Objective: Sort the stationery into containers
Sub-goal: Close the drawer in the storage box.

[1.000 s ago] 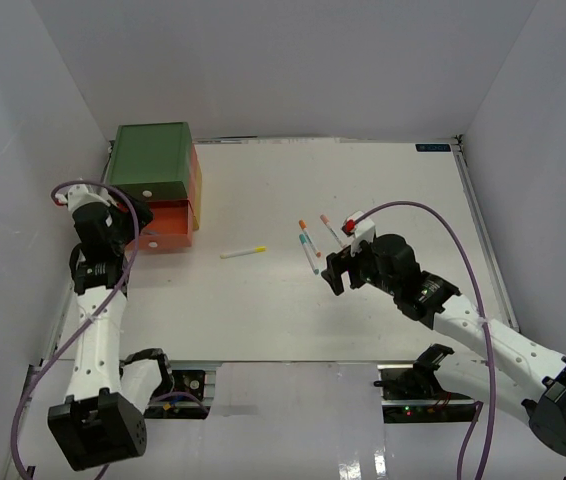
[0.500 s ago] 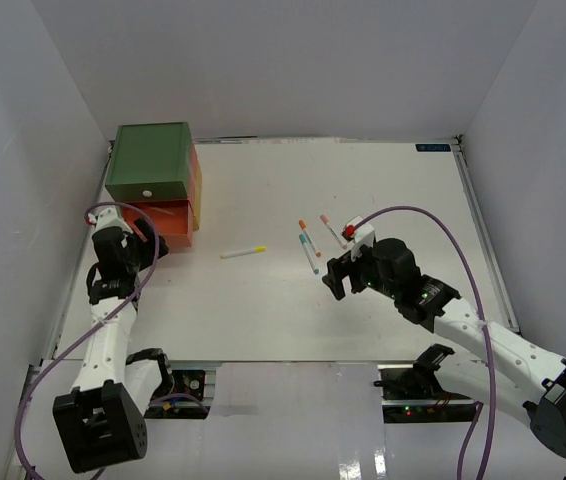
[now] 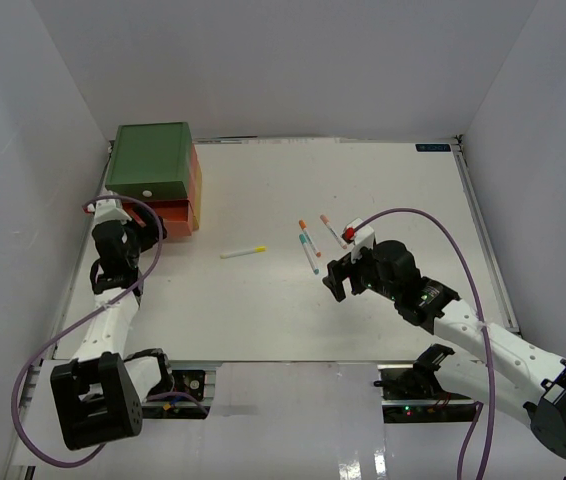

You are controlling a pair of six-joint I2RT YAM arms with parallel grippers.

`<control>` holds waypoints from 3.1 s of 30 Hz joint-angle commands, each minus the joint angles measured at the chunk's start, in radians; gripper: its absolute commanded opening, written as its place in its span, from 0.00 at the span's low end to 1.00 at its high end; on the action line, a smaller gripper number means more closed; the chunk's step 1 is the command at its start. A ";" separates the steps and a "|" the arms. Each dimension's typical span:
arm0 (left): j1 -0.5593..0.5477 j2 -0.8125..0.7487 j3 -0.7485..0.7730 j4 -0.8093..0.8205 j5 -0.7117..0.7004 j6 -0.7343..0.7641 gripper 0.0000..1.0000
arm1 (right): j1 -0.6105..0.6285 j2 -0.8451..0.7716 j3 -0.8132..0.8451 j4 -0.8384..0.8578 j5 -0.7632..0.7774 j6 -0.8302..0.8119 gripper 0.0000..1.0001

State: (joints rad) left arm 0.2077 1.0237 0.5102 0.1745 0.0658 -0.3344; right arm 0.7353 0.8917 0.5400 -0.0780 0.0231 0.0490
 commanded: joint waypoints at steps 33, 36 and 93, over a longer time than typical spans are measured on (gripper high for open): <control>0.006 -0.111 -0.018 -0.038 0.150 0.048 0.74 | -0.001 -0.011 -0.014 0.046 0.014 -0.009 0.90; 0.006 -0.102 -0.022 -0.049 0.150 0.051 0.72 | -0.001 -0.010 -0.015 0.047 0.012 -0.008 0.90; 0.006 0.397 -0.004 0.618 0.209 -0.049 0.80 | -0.001 0.042 -0.014 0.047 0.021 -0.015 0.90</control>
State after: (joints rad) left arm 0.2077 1.4204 0.4911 0.7418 0.2558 -0.3691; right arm 0.7353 0.9272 0.5255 -0.0715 0.0280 0.0444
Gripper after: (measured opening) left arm 0.798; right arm 0.906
